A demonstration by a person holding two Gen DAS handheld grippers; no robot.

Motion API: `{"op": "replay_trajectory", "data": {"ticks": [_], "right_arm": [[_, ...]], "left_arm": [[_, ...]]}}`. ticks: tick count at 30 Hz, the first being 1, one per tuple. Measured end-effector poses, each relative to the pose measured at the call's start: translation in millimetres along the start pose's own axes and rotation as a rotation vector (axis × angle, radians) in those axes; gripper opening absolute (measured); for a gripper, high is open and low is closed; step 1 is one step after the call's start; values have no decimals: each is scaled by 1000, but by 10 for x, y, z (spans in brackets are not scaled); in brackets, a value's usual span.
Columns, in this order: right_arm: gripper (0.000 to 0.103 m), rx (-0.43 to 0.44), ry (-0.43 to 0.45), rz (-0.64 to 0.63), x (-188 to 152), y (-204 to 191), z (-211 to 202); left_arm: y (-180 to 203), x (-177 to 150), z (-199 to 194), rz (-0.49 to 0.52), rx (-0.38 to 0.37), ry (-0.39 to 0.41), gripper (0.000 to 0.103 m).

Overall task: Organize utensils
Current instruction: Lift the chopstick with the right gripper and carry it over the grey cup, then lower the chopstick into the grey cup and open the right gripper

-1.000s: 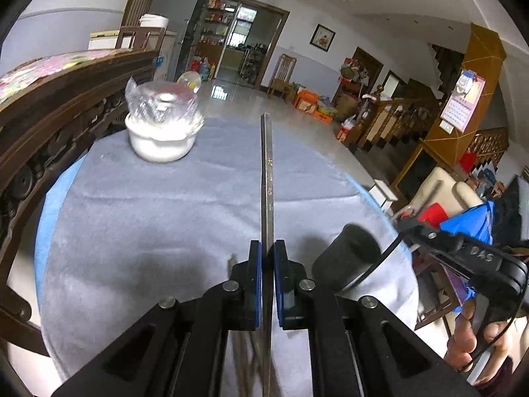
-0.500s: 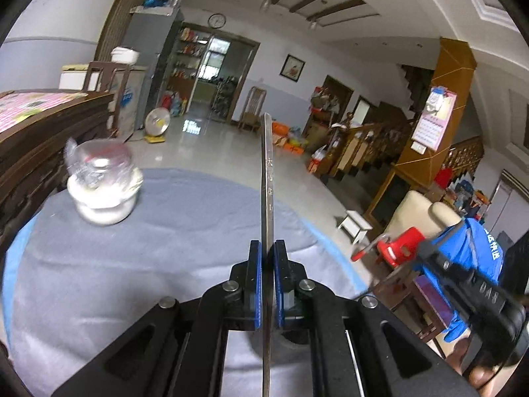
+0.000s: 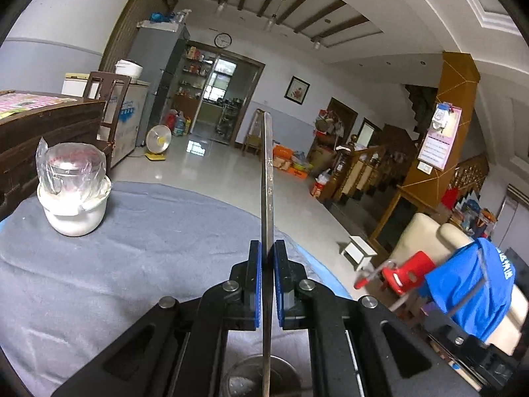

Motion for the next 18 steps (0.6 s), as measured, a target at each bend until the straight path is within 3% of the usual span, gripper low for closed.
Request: {"op": "replay_trajectory", "data": {"ticks": [8, 15, 18], "right_arm": [[8, -19, -54, -25, -144, 22, 77], [10, 4, -149, 31, -285, 54, 113], [10, 0, -153, 49, -366, 99, 51]], "left_arm": [[-14, -304, 50, 54, 15, -75, 7], [90, -410, -311, 159, -30, -129, 13], [21, -490, -529, 150, -18, -162, 39]]}}
Point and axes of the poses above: each gripper's, at about its wrist camera, not at the fingertips, and z roughly the way its jaws point, y to its right, x to its top, the point moved 4 cm from there along z, roughly the way its jaws point, and after that the axes turned 6 degrees about -x, right-handed, at the moved point
